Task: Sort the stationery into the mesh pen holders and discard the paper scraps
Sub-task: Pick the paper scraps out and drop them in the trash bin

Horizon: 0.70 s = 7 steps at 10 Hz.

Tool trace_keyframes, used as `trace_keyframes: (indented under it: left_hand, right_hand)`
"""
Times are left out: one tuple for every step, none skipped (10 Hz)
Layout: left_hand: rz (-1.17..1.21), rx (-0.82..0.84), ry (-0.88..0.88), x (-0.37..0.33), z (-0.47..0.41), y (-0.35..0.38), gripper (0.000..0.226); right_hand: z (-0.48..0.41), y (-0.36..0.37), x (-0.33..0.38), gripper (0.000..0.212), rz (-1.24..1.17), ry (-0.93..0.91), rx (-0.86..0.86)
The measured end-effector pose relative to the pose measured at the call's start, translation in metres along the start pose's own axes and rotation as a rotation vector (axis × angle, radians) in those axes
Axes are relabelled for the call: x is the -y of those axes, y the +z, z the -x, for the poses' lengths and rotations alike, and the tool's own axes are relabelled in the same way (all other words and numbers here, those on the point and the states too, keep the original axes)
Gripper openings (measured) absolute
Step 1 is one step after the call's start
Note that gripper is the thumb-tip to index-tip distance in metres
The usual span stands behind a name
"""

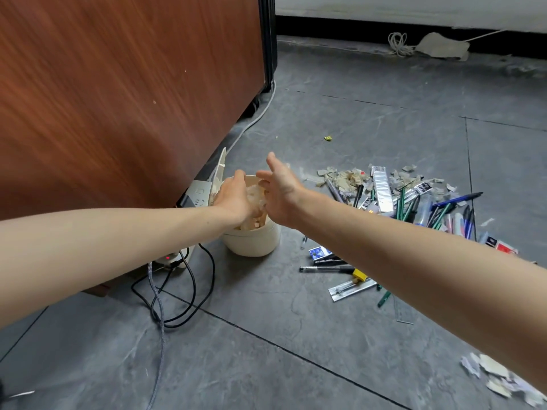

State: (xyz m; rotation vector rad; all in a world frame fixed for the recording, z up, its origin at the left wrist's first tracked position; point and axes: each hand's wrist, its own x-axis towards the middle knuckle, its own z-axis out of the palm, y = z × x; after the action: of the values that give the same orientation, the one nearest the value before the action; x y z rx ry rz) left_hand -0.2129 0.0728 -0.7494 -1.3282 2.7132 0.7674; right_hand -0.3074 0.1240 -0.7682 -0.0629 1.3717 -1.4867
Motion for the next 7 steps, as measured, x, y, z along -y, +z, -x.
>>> trace_keyframes:
  left_hand:
    - [-0.068, -0.002, 0.061, -0.001, 0.002, -0.001, 0.073]
    - [-0.082, -0.010, 0.130, -0.002, 0.007, 0.001, 0.065]
    - [-0.069, -0.077, 0.180, -0.005, 0.012, 0.002, 0.054]
    - [-0.027, -0.133, 0.213, -0.014, 0.019, 0.005, 0.046]
    - [0.038, -0.173, 0.320, -0.030, 0.030, 0.022, 0.043]
    - [0.021, -0.155, 0.528, -0.058, 0.048, 0.056, 0.046]
    - [-0.076, 0.037, 0.730, -0.095, 0.070, 0.097, 0.050]
  right_hand:
    - [0.010, -0.005, 0.003, 0.063, 0.012, 0.000, -0.001]
    - [0.028, -0.009, 0.009, 0.062, -0.010, 0.007, 0.036]
    - [0.038, -0.010, 0.009, 0.060, 0.011, -0.019, 0.033]
    - [0.058, -0.017, 0.015, 0.053, 0.031, -0.053, -0.019]
    - [0.076, -0.041, 0.027, 0.041, 0.085, -0.133, -0.147]
    - [0.102, -0.089, 0.034, 0.034, 0.114, -0.172, -0.257]
    - [0.138, -0.154, 0.026, 0.034, 0.198, -0.180, -0.371]
